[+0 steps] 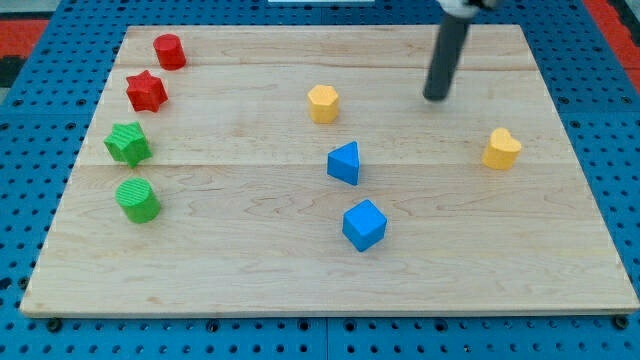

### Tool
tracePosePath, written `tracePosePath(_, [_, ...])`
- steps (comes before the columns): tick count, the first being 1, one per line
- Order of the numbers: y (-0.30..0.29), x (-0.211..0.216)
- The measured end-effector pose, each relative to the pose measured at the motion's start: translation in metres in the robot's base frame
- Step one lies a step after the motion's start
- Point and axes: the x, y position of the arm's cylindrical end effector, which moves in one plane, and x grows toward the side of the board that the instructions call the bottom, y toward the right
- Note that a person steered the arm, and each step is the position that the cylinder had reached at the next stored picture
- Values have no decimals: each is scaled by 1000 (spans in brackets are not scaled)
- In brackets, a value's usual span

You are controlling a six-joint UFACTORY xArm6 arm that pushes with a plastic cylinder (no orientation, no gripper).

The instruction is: Move the yellow hexagon a bit right

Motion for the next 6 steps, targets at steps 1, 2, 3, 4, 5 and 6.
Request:
tracePosePath(1, [-94, -26])
tracePosePath(2, [-177, -16])
tracePosePath(3, [-204, 35])
tracePosePath(4, [-126, 77])
tracePosePath(5, [-40, 101])
tracePosePath(6, [-112, 93])
